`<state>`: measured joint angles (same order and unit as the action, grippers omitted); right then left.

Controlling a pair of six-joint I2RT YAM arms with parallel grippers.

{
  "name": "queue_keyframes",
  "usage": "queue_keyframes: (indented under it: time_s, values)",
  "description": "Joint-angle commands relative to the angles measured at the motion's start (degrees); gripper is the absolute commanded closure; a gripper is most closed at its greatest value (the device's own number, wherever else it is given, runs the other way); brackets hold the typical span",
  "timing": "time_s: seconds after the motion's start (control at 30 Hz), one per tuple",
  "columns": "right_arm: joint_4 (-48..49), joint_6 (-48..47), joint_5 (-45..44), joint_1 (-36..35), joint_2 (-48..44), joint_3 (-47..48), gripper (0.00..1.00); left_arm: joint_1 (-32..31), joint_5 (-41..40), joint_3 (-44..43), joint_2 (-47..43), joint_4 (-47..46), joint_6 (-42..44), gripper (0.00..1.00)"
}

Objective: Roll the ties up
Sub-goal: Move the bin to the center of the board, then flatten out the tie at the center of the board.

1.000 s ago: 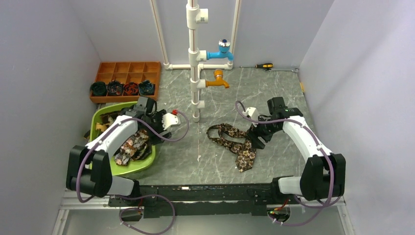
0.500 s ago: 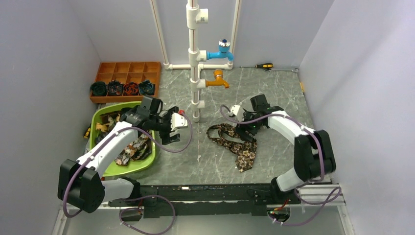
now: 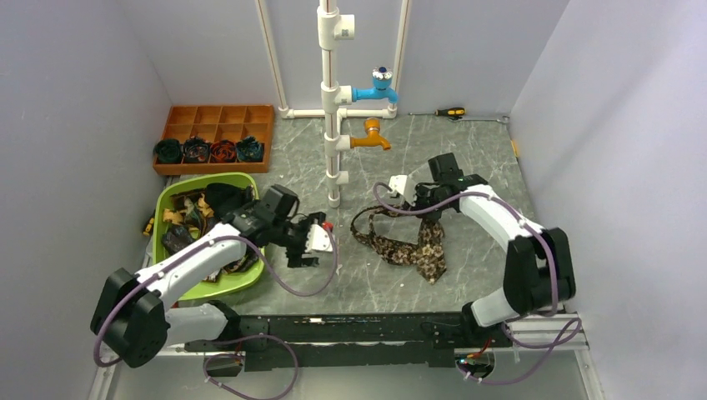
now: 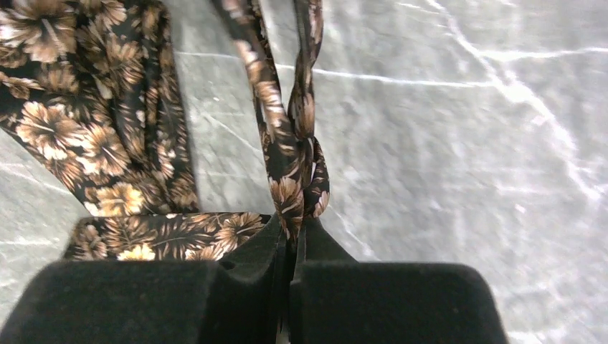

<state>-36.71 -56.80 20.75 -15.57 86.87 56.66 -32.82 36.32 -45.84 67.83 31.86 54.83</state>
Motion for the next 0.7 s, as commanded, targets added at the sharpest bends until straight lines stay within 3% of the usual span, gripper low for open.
queue_keyframes:
  time_s: [0.0,0.13,0.3,0.4,0.5,0.67]
  values:
    - [-1.06,-4.27,-3.95,3.36,-7.64,1.30,1.00,-5.61,-2.09,-0.87,4.84,-8.89,0.20,0.21]
    - [-6.24,-7.28,-4.13,10.21,-9.24,2.38,1.00,-11.06,-3.63,-5.78,12.90,-13.88,-2.24,0.29]
    - [-8.50,-3.90,-4.81,14.65,-8.70,4.46,1.00,-18.98,-4.39,-11.87,21.93,-18.38,-1.14,0.34]
    - [-9.28,-0.02,-1.86,18.01,-8.51,8.28,1.00,-21.22,-4.85,-14.85,26.88,-22.26,-4.37,0.31]
    - [-10.74,2.74,2.73,19.42,-10.70,12.00,1.00,-21.09,-4.28,-16.71,29.22,-26.29,-13.07,0.23]
    - [-9.59,3.88,10.72,18.98,-19.72,15.16,1.00,-18.72,-2.53,-10.38,21.25,-33.70,-25.55,0.18]
